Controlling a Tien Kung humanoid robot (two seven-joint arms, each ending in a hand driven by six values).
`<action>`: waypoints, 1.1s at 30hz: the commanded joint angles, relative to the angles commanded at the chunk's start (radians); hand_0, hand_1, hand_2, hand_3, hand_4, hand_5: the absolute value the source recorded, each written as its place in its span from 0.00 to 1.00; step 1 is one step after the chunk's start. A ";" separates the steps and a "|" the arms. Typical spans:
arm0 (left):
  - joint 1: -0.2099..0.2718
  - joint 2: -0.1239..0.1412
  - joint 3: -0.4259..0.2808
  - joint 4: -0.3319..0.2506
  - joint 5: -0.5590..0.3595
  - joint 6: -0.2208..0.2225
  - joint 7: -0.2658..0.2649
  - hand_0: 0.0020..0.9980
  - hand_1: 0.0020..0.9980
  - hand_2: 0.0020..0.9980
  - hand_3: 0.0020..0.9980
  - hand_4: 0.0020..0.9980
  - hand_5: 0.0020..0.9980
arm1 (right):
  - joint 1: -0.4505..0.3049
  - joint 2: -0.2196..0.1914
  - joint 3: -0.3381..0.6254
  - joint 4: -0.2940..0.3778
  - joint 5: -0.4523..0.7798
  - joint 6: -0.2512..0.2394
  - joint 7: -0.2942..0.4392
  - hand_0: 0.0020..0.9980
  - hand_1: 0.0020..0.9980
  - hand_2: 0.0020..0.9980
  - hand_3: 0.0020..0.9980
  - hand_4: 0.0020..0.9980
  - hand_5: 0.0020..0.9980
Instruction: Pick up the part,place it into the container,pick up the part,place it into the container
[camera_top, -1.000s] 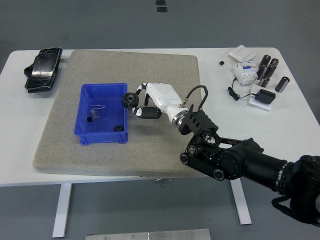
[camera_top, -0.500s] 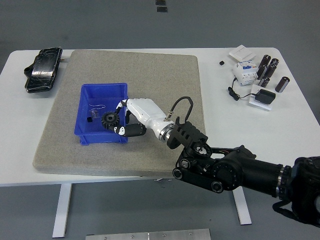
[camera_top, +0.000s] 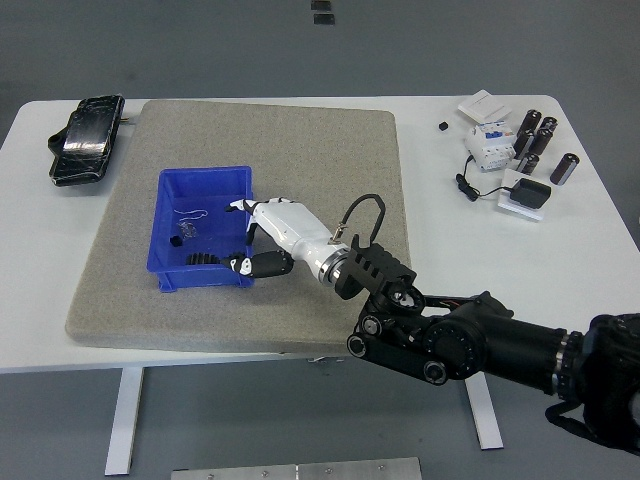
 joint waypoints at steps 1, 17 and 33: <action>0.001 0.000 0.000 0.000 0.000 0.000 0.000 0.66 0.62 0.59 0.59 0.67 0.57 | -0.001 0.000 0.006 0.002 -0.003 -0.001 0.001 0.90 0.85 0.91 0.85 0.81 0.49; 0.012 -0.001 -0.008 0.000 0.001 0.000 -0.004 0.66 0.62 0.59 0.59 0.65 0.56 | -0.141 -0.060 0.342 0.200 -0.088 -0.023 0.038 0.88 0.82 0.83 0.81 0.81 0.51; 0.018 -0.008 -0.020 0.000 -0.004 0.002 -0.022 0.66 0.62 0.58 0.59 0.66 0.56 | -0.471 -0.216 0.801 0.458 0.091 0.021 0.179 0.76 0.71 0.74 0.72 0.81 0.52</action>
